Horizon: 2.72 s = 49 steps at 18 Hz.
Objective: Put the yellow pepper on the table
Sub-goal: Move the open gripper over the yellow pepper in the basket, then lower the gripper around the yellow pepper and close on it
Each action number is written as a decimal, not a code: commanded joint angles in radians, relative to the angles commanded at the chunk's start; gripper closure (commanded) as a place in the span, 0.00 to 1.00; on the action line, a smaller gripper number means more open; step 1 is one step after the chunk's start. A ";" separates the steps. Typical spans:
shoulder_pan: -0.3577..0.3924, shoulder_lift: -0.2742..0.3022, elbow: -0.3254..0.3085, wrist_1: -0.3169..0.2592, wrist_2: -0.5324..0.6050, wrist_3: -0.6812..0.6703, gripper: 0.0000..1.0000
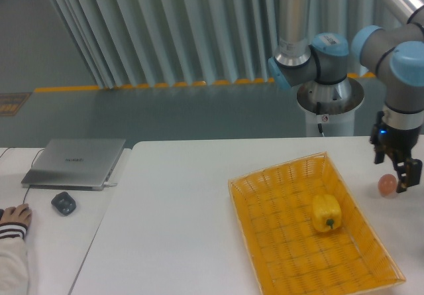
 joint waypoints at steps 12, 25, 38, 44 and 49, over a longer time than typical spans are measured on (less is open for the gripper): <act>-0.074 -0.029 -0.026 0.122 -0.054 -0.554 0.00; -0.140 -0.063 -0.080 0.230 -0.041 -0.712 0.00; -0.138 -0.094 -0.095 0.264 0.020 -0.712 0.00; -0.135 -0.107 -0.095 0.270 0.023 -0.711 0.00; -0.137 -0.126 -0.103 0.304 0.025 -0.711 0.00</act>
